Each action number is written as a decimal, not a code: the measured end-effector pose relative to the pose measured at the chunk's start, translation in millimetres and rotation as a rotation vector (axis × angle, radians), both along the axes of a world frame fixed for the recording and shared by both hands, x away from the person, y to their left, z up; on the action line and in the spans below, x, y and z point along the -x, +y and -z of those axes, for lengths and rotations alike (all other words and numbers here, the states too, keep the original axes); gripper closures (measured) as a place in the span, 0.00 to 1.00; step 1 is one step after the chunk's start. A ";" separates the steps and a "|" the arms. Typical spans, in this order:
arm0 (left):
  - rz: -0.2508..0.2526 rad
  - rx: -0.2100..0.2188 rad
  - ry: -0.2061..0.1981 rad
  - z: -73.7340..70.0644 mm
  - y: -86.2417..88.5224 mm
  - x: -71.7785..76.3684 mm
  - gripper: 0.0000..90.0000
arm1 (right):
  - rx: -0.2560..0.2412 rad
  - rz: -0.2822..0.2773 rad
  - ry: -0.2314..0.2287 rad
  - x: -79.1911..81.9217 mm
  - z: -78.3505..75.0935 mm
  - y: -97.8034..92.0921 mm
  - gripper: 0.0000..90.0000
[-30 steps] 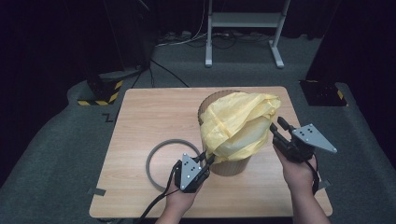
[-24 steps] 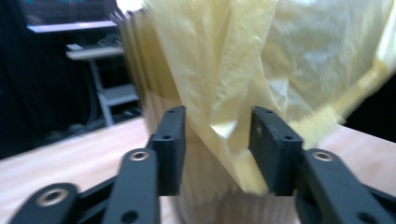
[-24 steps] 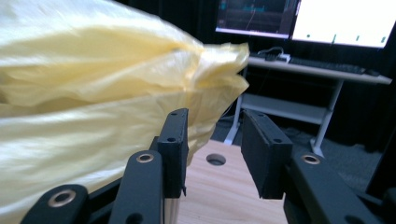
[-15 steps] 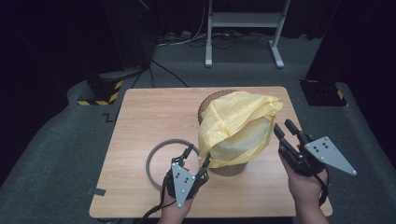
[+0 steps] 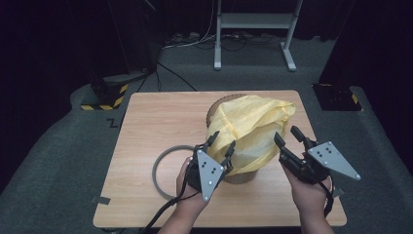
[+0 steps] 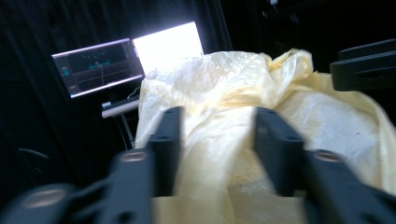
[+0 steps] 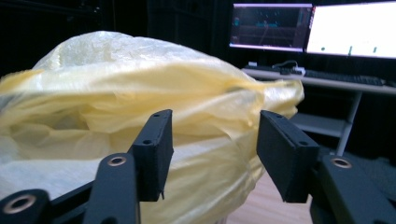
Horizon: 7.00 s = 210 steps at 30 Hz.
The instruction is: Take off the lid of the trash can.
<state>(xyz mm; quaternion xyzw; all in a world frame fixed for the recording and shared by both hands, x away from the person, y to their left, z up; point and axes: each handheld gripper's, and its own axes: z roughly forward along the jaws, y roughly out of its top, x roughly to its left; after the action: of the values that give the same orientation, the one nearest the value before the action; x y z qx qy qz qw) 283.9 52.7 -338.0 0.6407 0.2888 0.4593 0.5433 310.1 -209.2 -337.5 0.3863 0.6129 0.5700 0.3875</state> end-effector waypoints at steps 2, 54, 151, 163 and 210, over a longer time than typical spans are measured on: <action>-0.030 0.020 0.014 -3.0 8.3 -10.2 0.89 | -0.002 0.003 0.024 -3.3 4.7 -2.8 0.56; -0.018 0.203 0.136 64.0 38.6 -3.6 0.60 | 0.066 0.073 0.038 -24.6 23.2 -45.9 0.78; 0.071 0.105 0.295 85.5 15.9 -70.5 1.00 | 0.100 0.079 0.154 -34.1 52.4 -47.6 0.74; -0.018 0.177 0.215 67.7 39.3 -52.3 0.94 | 0.106 0.080 0.133 -56.6 44.6 -50.2 0.75; 0.054 0.257 0.389 101.3 14.6 -84.0 1.00 | 0.090 0.072 0.185 -36.9 65.6 -49.8 0.82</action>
<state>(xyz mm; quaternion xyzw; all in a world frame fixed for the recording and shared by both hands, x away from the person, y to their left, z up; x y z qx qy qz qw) 367.9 67.3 -439.3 0.6500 0.4269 0.2720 0.5668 347.0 -259.1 -403.2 0.4414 0.6567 0.4894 0.3666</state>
